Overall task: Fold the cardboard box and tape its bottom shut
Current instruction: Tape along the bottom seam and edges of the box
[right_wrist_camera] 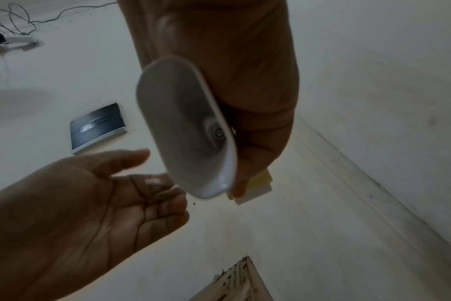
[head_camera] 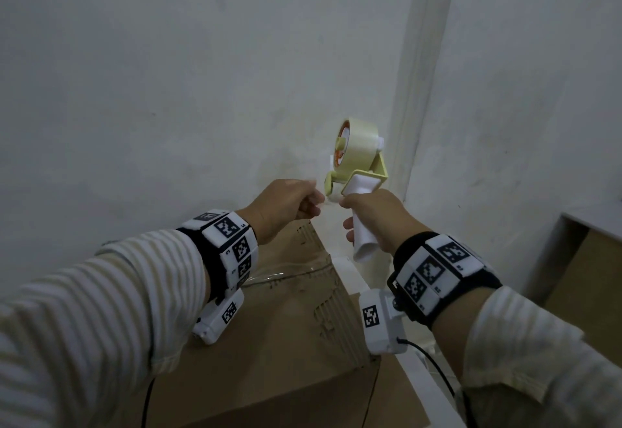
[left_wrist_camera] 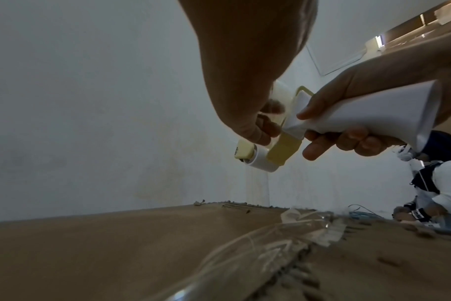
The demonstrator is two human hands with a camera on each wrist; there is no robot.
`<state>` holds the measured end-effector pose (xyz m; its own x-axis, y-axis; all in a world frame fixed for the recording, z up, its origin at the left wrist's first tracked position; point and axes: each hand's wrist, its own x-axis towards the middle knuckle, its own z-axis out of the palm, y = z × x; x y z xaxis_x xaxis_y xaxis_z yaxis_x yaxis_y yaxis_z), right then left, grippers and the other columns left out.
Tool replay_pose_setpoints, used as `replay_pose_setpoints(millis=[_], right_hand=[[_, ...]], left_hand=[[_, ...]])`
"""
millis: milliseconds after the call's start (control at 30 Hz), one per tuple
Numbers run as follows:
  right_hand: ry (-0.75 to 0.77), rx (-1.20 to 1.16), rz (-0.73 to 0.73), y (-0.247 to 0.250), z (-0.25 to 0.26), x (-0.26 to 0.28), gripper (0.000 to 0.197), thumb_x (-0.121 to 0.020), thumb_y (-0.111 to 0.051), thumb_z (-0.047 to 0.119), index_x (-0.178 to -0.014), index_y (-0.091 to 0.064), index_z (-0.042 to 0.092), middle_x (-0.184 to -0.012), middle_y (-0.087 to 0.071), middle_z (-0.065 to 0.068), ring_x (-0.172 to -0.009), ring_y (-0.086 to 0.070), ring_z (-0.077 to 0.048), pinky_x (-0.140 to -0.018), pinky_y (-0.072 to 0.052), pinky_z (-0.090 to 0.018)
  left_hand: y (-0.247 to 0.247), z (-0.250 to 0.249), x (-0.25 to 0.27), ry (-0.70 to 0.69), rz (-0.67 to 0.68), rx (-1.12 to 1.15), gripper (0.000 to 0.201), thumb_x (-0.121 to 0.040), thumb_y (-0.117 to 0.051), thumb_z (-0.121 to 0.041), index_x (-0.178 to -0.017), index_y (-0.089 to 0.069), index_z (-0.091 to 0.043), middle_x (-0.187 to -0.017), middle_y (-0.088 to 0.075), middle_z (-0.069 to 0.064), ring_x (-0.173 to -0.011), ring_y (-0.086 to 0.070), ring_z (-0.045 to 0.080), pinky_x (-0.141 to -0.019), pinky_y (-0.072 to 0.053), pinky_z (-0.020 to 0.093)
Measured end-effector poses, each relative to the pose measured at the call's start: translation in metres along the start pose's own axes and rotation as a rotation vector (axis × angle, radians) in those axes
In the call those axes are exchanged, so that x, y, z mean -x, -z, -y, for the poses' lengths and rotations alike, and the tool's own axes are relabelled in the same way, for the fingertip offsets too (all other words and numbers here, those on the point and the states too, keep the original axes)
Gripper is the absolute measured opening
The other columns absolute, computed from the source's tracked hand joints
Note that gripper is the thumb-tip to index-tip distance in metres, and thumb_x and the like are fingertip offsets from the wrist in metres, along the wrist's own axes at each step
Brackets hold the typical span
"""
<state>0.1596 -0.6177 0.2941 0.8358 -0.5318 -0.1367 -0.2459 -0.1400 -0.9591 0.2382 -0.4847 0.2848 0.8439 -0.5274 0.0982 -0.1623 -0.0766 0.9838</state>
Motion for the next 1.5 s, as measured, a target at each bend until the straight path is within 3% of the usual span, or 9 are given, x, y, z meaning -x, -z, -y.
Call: replay_pose_setpoints(millis=[100, 233, 333, 500, 633, 900, 1100, 1333, 1500], right_hand=[[0.008, 0.002, -0.001, 0.000, 0.000, 0.000, 0.032, -0.085, -0.063, 0.019, -0.112, -0.052, 0.005, -0.082, -0.063, -0.017, -0.055, -0.059, -0.025, -0.049, -0.050, -0.027], [0.015, 0.007, 0.021, 0.000, 0.002, 0.002, 0.032, -0.086, -0.062, 0.018, -0.112, -0.052, 0.005, -0.082, -0.062, -0.017, -0.055, -0.059, -0.024, -0.050, -0.050, -0.027], [0.008, 0.005, 0.027, 0.000, 0.002, 0.002, 0.033, -0.086, -0.062, 0.017, -0.114, -0.052, 0.004, -0.081, -0.062, -0.017, -0.054, -0.058, -0.024, -0.047, -0.049, -0.025], [0.002, 0.000, 0.039, 0.000, 0.001, 0.003, 0.030, -0.087, -0.061, 0.016, -0.112, -0.051, 0.004, -0.082, -0.061, -0.018, -0.053, -0.057, -0.024, -0.047, -0.049, -0.027], [0.000, 0.004, 0.041, 0.000, -0.001, 0.003, 0.029, -0.087, -0.062, 0.017, -0.111, -0.051, 0.005, -0.083, -0.061, -0.018, -0.053, -0.057, -0.025, -0.049, -0.049, -0.027], [0.014, 0.011, 0.052, -0.002, -0.004, 0.003, 0.025, -0.085, -0.063, 0.016, -0.105, -0.054, 0.005, -0.080, -0.061, -0.017, -0.051, -0.057, -0.024, -0.046, -0.048, -0.025], [0.025, -0.040, 0.065, -0.003, -0.002, 0.004, 0.018, -0.085, -0.061, 0.013, -0.100, -0.055, 0.005, -0.077, -0.059, -0.016, -0.048, -0.054, -0.024, -0.047, -0.048, -0.026], [0.013, -0.060, 0.056, 0.003, -0.003, 0.001, 0.019, -0.086, -0.060, 0.015, -0.101, -0.056, 0.005, -0.079, -0.060, -0.017, -0.049, -0.054, -0.025, -0.045, -0.047, -0.025], [0.020, -0.126, 0.018, 0.013, 0.003, -0.004, 0.021, -0.087, -0.059, 0.015, -0.104, -0.055, 0.002, -0.075, -0.058, -0.017, -0.049, -0.053, -0.026, -0.046, -0.046, -0.026]], left_hand=[[0.001, 0.002, 0.001, -0.030, 0.046, -0.101, 0.026, -0.089, -0.060, -0.035, -0.078, -0.058, -0.011, -0.079, -0.058, 0.007, -0.082, -0.057, 0.021, -0.091, -0.052, 0.038], [0.001, 0.005, 0.004, -0.078, 0.069, -0.363, 0.031, -0.078, -0.072, -0.009, -0.094, -0.046, -0.019, -0.086, -0.051, 0.004, -0.077, -0.048, 0.018, -0.068, -0.043, 0.029], [-0.001, 0.004, 0.006, -0.110, -0.009, -0.401, 0.034, -0.083, -0.066, -0.007, -0.103, -0.041, -0.018, -0.085, -0.052, 0.003, -0.071, -0.049, 0.016, -0.059, -0.042, 0.024], [-0.003, 0.000, 0.006, -0.129, -0.172, -0.401, 0.021, -0.094, -0.052, -0.020, -0.108, -0.037, -0.016, -0.085, -0.058, 0.005, -0.075, -0.061, 0.019, -0.069, -0.050, 0.031], [-0.002, -0.001, 0.007, -0.042, -0.144, -0.321, 0.009, -0.097, -0.044, -0.022, -0.090, -0.046, -0.017, -0.090, -0.061, 0.010, -0.078, -0.063, 0.022, -0.084, -0.055, 0.042], [-0.001, -0.006, 0.004, 0.214, -0.213, -0.053, 0.004, -0.094, -0.043, -0.013, -0.092, -0.046, -0.010, -0.087, -0.051, 0.007, -0.060, -0.060, 0.024, -0.061, -0.049, 0.032], [0.006, -0.009, 0.002, 0.407, -0.255, 0.021, 0.012, -0.090, -0.038, -0.011, -0.085, -0.048, -0.012, -0.083, -0.046, 0.004, -0.065, -0.060, 0.028, -0.068, -0.048, 0.036], [0.016, -0.013, -0.005, 0.460, -0.341, -0.055, 0.015, -0.091, -0.036, -0.012, -0.082, -0.047, -0.010, -0.075, -0.044, 0.005, -0.066, -0.050, 0.025, -0.072, -0.046, 0.040], [0.036, 0.001, 0.000, 0.476, -0.429, -0.025, 0.021, -0.094, -0.033, -0.011, -0.111, -0.044, -0.010, -0.088, -0.046, 0.007, -0.060, -0.047, 0.023, -0.066, -0.048, 0.039]])
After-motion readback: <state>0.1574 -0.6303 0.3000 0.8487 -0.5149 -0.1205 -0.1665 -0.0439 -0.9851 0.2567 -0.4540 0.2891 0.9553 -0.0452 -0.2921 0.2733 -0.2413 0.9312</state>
